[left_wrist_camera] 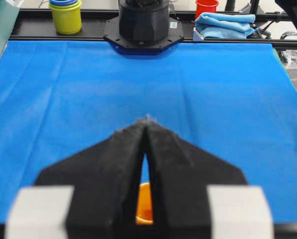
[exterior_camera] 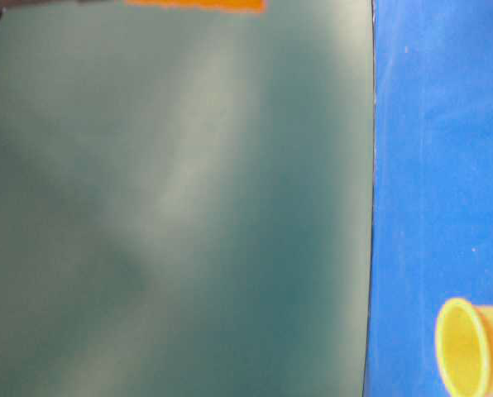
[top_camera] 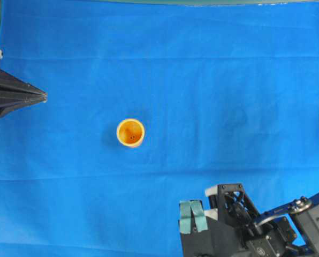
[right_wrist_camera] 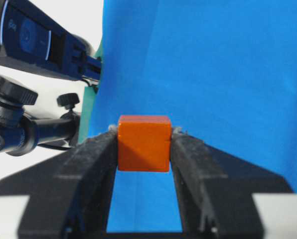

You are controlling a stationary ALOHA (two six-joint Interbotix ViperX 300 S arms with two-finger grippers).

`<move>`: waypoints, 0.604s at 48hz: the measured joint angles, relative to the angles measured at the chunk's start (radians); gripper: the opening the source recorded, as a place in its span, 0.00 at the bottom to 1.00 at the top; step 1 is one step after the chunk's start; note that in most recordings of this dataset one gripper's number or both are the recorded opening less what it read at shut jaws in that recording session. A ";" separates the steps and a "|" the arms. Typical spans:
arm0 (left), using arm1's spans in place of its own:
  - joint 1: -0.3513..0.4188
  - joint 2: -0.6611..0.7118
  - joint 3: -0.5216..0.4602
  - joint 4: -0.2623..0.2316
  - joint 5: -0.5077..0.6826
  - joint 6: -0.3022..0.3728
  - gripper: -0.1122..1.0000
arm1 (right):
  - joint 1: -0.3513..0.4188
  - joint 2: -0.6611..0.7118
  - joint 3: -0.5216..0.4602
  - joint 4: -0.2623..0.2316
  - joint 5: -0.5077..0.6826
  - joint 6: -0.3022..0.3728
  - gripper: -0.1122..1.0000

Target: Move the block forward with right arm.

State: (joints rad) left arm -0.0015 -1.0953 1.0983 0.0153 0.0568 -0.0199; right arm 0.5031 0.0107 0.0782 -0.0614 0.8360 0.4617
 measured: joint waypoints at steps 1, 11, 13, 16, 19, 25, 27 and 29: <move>-0.002 -0.002 0.000 0.002 0.000 0.002 0.11 | 0.000 0.000 0.000 0.000 0.000 0.000 0.47; 0.000 -0.002 0.000 0.002 0.000 0.005 0.11 | 0.000 0.000 0.000 0.005 0.000 0.000 0.47; 0.000 -0.002 0.000 0.002 0.000 0.005 0.11 | 0.000 0.000 0.000 0.005 0.000 0.000 0.47; 0.000 -0.002 0.000 0.002 0.000 0.005 0.11 | 0.000 0.000 0.000 0.005 0.000 0.000 0.47; -0.002 -0.002 0.000 0.000 0.000 0.005 0.11 | 0.000 0.000 0.000 0.005 0.002 0.000 0.47; 0.000 0.000 0.002 0.002 0.000 0.005 0.11 | 0.000 -0.002 0.000 0.005 0.005 0.000 0.47; 0.000 -0.002 0.000 0.002 0.000 0.005 0.11 | 0.000 0.000 0.000 0.005 0.008 0.000 0.47; -0.002 0.000 0.002 0.002 0.000 0.005 0.11 | 0.000 0.000 0.000 0.006 0.012 0.000 0.47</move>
State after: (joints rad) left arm -0.0031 -1.0953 1.0999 0.0169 0.0568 -0.0153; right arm 0.5031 0.0107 0.0782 -0.0552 0.8483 0.4617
